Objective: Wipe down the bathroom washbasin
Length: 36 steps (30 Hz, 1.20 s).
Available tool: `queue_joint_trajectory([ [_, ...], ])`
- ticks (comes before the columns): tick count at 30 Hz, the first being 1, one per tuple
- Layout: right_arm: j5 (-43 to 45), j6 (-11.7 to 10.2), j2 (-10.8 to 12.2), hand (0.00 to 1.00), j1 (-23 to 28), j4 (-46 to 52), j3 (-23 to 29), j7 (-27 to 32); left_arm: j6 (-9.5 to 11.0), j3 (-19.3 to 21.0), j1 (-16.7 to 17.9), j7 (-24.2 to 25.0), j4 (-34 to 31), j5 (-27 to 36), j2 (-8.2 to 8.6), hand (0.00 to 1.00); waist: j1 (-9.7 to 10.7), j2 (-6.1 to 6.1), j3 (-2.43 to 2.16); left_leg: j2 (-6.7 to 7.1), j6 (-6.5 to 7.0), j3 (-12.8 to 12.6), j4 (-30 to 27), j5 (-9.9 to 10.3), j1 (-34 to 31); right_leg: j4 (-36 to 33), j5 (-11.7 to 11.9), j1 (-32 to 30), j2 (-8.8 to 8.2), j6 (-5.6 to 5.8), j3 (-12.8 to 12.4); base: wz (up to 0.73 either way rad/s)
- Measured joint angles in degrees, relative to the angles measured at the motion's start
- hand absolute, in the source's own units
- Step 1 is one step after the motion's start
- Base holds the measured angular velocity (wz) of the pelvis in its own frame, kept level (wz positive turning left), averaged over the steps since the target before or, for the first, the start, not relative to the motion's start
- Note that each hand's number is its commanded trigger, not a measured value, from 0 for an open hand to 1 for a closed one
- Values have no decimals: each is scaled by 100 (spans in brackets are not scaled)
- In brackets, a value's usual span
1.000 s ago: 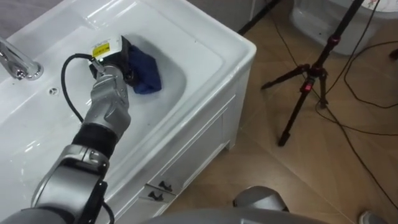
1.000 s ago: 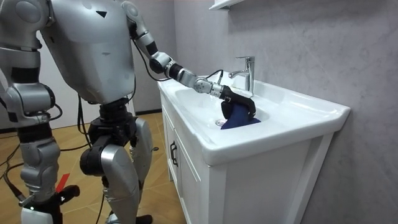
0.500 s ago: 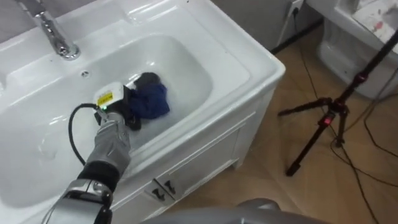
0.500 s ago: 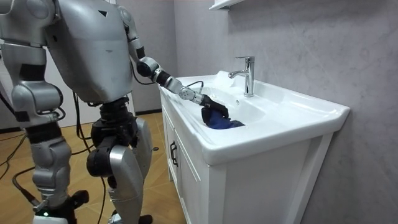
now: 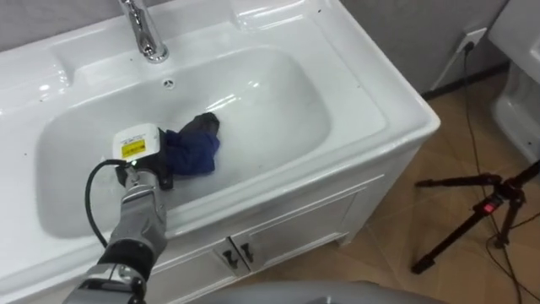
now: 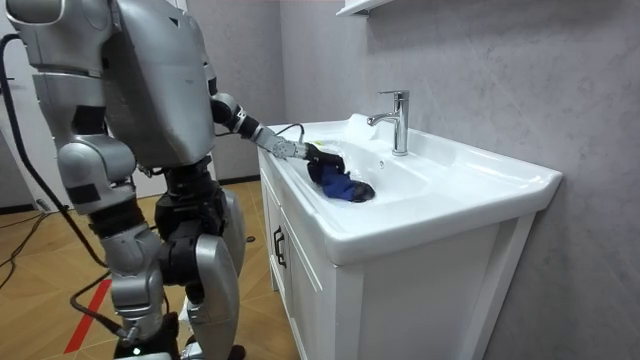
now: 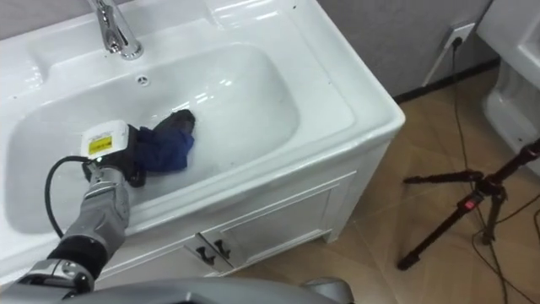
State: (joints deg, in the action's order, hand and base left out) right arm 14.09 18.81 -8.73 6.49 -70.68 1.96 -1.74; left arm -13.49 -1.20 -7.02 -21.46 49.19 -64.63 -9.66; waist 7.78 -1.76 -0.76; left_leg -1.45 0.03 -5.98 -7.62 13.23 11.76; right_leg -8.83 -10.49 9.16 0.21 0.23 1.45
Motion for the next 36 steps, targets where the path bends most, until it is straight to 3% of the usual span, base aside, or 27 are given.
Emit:
queue_joint_trajectory([
  [3, 0, -4, -49, 0, -99, -147, 182, -20, -48, 81, 117, -297, 173, -283, -292, 100, -37, -33, -13, -4, -7, 61, 24, -5, 105, 14, 1, 115, -10, -1, 198, 8],
  [6, 0, -63, -131, 0, -144, -203, 186, -64, -68, 87, 223, -477, 277, -569, -445, 100, -93, -83, -32, 3, -7, 160, 29, -5, 195, 17, 0, 193, -24, -1, 361, -9],
  [10, -11, -139, -153, 0, -154, -233, 367, -98, -67, 110, 226, -525, 280, -646, -459, 100, -190, -109, -35, 6, -7, 161, 31, -5, 200, 19, 0, 167, -34, -1, 425, -14],
  [13, -27, -219, -238, 0, -175, -224, 443, -91, -63, 200, 253, -558, 256, -709, -461, 100, -269, -206, -25, 7, -7, 246, 24, -5, 205, 23, 1, 157, -38, -2, 546, -9],
  [16, -21, -302, -378, 0, -261, -225, 601, -83, -37, 210, 298, -561, 222, -692, -463, 100, -298, -269, -41, 15, -6, 316, 23, -5, 194, 23, 2, 158, -66, -2, 817, 4],
  [21, -2, -380, -484, 0, -326, -231, 651, -93, 34, 356, 411, -626, 108, -687, -463, 100, -355, -386, -64, 14, -6, 477, 24, -11, 176, 23, 2, 162, -66, -2, 911, 6],
  [36, -100, -521, -485, 0, -321, -362, 685, -90, 37, 400, 437, -548, -45, -701, -462, 100, -352, -344, -56, 18, -6, 501, 21, -14, 169, 23, 2, 166, -74, -2, 994, 0],
])
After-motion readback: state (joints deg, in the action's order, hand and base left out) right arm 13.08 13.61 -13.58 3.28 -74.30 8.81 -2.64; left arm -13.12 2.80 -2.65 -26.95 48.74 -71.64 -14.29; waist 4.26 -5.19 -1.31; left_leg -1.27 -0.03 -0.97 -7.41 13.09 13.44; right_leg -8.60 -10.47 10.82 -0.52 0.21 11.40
